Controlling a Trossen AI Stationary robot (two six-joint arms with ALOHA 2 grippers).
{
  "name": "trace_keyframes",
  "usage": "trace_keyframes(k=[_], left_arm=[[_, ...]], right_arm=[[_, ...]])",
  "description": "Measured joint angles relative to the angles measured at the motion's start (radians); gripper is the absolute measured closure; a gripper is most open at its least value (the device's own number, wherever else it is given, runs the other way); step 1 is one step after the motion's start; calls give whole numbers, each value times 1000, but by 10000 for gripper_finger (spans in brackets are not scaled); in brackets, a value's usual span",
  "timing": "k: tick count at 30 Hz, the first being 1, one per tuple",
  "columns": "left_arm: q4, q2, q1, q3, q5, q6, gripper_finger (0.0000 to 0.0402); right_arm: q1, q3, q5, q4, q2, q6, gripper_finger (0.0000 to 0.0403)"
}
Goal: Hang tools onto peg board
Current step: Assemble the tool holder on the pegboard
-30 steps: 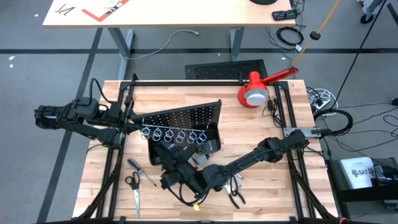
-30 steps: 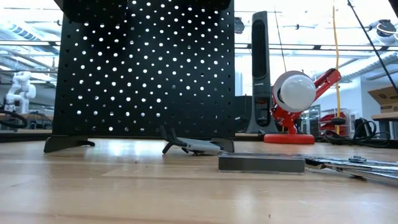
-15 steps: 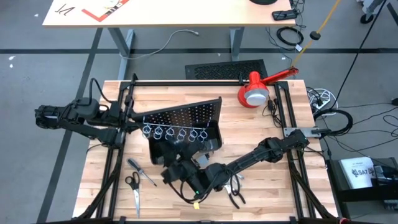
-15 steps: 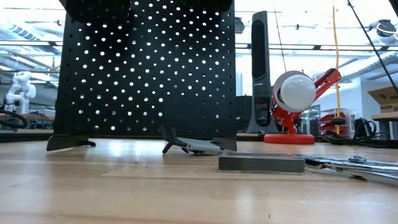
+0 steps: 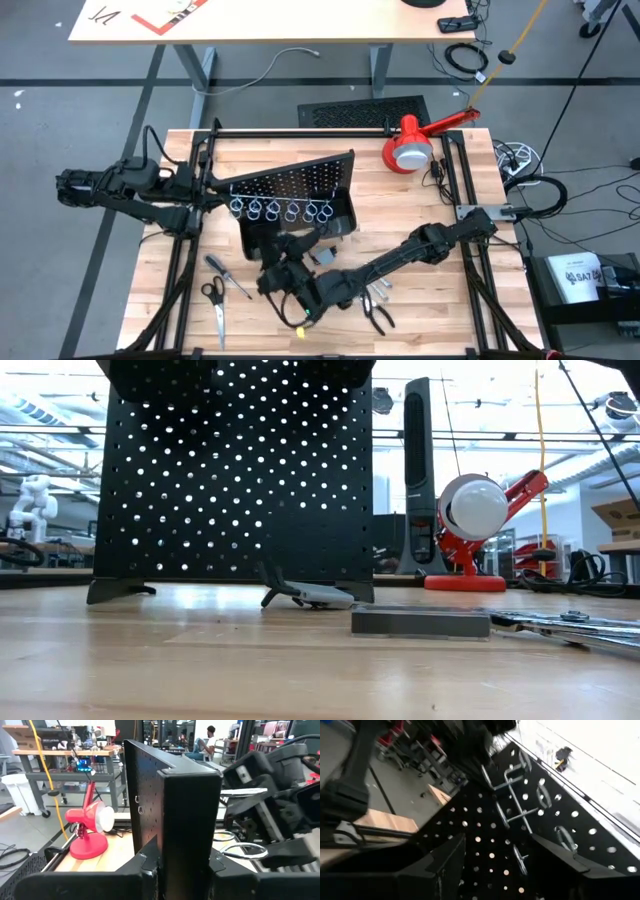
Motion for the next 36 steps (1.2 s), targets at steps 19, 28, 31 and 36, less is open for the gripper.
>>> trace_keyframes(k=[19,28,31,36], left_arm=[[-47,-15,2,2,17,0,336],[-86,-54,1,2,19,-2,336],[-89,-59,2,1,17,-2,336],[-95,-60,2,1,16,-2,337]], right_arm=[[-47,2,38,-91,1,38,223],[-76,3,43,-225,-26,37,270],[-85,2,32,-237,-39,25,290],[-91,1,-7,-303,-81,-21,337]])
